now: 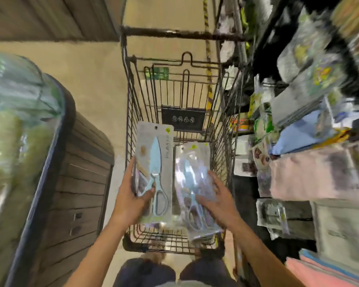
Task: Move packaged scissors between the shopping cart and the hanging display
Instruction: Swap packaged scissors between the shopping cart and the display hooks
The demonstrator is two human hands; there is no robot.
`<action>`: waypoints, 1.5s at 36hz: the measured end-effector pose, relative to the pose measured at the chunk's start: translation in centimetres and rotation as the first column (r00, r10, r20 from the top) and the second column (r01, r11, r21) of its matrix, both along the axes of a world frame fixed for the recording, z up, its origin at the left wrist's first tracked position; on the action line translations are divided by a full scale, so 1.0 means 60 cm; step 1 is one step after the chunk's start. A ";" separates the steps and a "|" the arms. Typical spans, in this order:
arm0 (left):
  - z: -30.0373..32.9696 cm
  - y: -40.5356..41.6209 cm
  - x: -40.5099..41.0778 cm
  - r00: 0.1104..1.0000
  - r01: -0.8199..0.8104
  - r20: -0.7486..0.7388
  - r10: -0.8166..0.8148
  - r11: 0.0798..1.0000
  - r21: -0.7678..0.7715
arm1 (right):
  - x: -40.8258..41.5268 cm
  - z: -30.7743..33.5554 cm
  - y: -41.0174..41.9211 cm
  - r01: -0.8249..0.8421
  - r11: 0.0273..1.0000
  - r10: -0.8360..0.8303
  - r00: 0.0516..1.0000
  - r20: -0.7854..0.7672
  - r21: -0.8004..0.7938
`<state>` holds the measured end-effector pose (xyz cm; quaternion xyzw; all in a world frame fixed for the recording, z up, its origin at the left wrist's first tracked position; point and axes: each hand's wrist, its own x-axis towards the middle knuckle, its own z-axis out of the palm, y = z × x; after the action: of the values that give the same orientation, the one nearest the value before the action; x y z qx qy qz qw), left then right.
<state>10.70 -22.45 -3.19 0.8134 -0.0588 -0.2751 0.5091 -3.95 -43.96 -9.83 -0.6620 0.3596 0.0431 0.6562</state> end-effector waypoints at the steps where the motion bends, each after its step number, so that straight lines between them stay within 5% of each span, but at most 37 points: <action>1: 0.016 0.005 -0.001 1.000 0.007 0.021 -0.006 1.000 -0.009 | 0.000 0.023 0.003 0.011 1.000 -0.010 0.999 0.031 -0.003; 10: 0.100 0.062 0.024 0.981 0.131 0.165 -0.105 0.979 -0.155 | -0.015 0.147 0.065 0.178 0.966 -0.139 0.968 0.207 -0.186; 17: 0.094 0.124 0.095 0.959 0.278 0.133 -0.250 0.920 -0.277 | -0.013 0.184 0.185 0.457 0.886 -0.415 0.860 0.298 -0.085; 27: 0.135 0.175 0.100 0.879 0.477 0.175 -0.444 0.830 -0.290 | -0.081 0.252 0.348 0.653 0.731 -0.577 0.746 0.332 -0.198; 38: 0.198 0.121 -0.056 0.658 0.748 0.283 -0.698 0.564 -0.349 | -0.291 0.304 0.463 0.844 0.435 -0.757 0.532 0.380 -0.315; 54: 0.292 0.200 -0.562 0.225 0.922 0.469 -0.854 0.031 -0.387 | -0.748 0.400 0.776 0.926 -0.089 -0.838 0.130 0.531 -0.367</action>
<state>-23.03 -10.44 14.33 0.3994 -0.6608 -0.4507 0.4480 -48.80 2.58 14.16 -0.4328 0.6475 -0.5664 0.2697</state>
